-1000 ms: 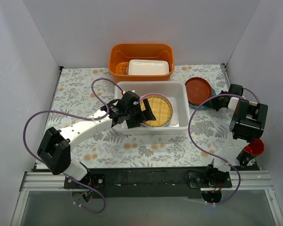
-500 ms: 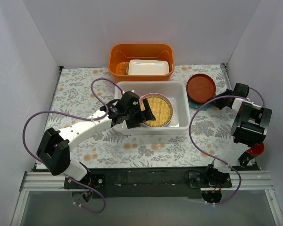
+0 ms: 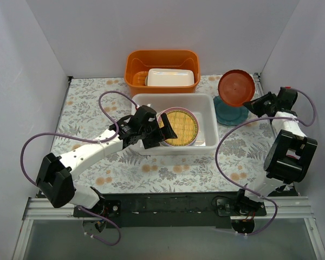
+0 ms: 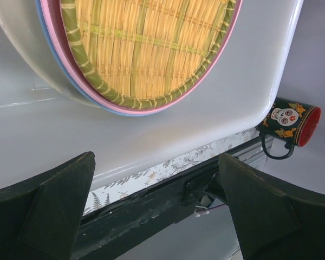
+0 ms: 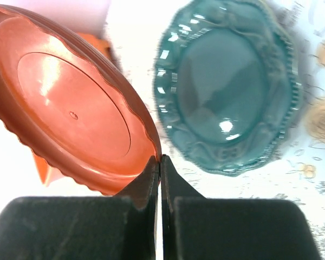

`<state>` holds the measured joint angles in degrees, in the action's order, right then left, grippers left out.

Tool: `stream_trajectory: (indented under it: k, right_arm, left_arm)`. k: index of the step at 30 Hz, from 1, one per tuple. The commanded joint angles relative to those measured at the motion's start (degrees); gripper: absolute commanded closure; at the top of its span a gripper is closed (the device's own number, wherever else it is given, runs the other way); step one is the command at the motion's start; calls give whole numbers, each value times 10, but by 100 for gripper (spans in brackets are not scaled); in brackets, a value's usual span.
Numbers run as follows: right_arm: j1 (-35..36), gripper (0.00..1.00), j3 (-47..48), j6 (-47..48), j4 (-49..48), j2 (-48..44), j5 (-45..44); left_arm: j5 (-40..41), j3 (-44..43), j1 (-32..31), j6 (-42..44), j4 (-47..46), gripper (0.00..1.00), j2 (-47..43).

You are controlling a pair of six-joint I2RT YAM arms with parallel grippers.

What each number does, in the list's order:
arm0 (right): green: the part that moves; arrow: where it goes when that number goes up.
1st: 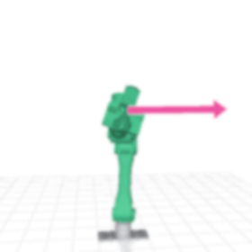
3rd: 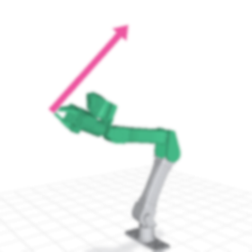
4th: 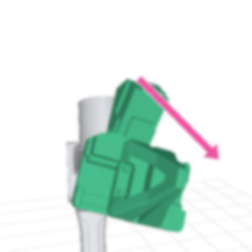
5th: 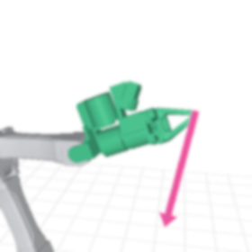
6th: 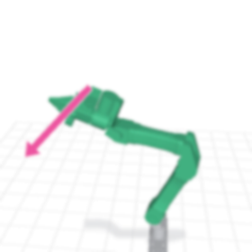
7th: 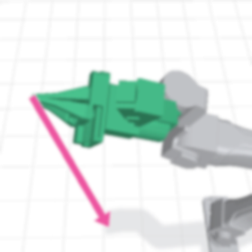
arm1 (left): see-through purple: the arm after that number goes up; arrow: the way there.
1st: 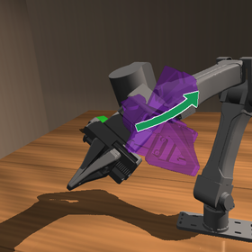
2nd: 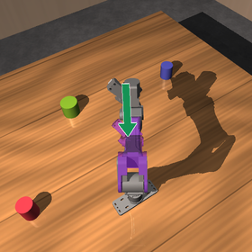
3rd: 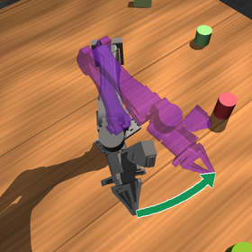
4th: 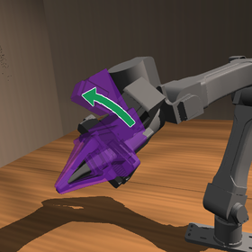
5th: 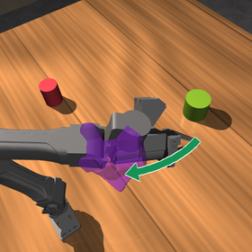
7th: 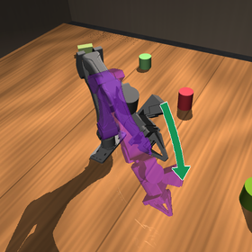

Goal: Place the plates into the plastic bin on the countertop
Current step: Place the plate in the plastic bin.

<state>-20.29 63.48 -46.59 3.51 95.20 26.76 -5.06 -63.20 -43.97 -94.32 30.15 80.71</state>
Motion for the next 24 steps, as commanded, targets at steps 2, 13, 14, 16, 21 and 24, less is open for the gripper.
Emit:
stream_trajectory:
  k: [2, 13, 14, 16, 21, 24]
  right_arm:
    - [-4, 99, 30, -9, 10, -55, 34]
    - [-4, 99, -14, 24, 47, -155, 52]
    - [-4, 99, -15, 31, 52, -161, 54]
    - [-4, 99, -14, 37, 64, -165, 58]
    - [4, 99, -10, 61, 85, -170, 70]
    - [17, 99, -10, 78, 101, -169, 74]
  left_arm:
    - [1, 3, -1, -9, 12, 2, -41]
    - [12, -8, -1, -19, 28, 2, -83]
    - [13, -5, -1, -21, 28, 2, -85]
    - [14, -3, -2, -23, 28, 2, -92]
    - [36, -26, -2, -15, 50, 2, -97]
    - [69, -50, -2, -5, 83, 2, -91]
